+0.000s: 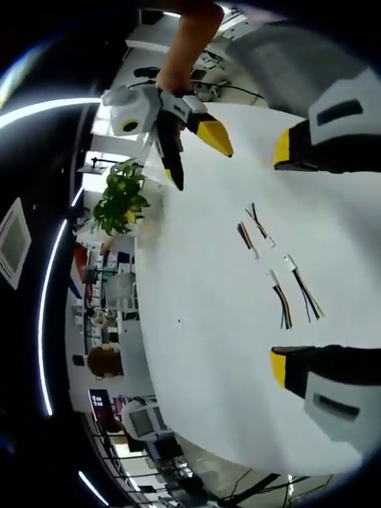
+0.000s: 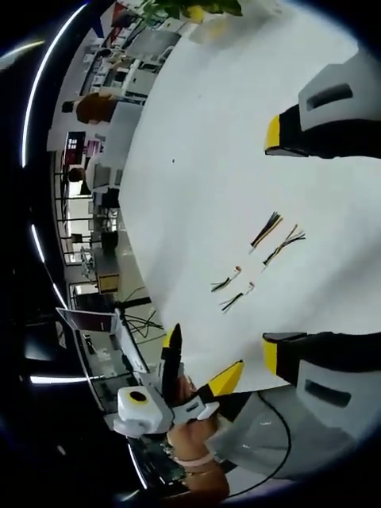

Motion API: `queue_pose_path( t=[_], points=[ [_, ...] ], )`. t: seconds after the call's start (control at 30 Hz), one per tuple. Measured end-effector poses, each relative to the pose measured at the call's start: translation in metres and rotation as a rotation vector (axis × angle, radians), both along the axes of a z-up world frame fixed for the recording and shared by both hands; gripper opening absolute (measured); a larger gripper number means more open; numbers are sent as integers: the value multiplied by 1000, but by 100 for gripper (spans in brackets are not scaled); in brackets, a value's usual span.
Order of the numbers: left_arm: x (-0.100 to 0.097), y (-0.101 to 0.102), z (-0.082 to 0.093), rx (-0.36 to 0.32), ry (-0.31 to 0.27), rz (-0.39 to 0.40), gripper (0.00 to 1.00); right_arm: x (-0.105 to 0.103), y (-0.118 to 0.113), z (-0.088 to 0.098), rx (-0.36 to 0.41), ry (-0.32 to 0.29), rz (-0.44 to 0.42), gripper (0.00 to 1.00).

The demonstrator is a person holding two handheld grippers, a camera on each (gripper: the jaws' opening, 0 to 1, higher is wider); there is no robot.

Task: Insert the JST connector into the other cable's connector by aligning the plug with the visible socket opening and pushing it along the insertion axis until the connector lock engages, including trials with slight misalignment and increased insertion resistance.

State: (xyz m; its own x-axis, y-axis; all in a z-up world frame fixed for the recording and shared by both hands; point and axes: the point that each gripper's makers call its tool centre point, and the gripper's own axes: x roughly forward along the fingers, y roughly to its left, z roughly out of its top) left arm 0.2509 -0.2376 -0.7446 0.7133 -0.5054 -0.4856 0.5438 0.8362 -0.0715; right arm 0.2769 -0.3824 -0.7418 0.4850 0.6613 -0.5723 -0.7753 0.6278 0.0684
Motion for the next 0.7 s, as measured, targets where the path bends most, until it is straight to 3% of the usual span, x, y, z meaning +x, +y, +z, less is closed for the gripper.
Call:
queue_pose_path(
  t=[0.23,0.7],
  points=[
    [2,-2,0,49,-18,-25,88,-4,2,-4,-23,-5,26,89],
    [9,-11,-4,75,-25,-48,88,-7,5,-14,-33,8,40,88]
  ],
)
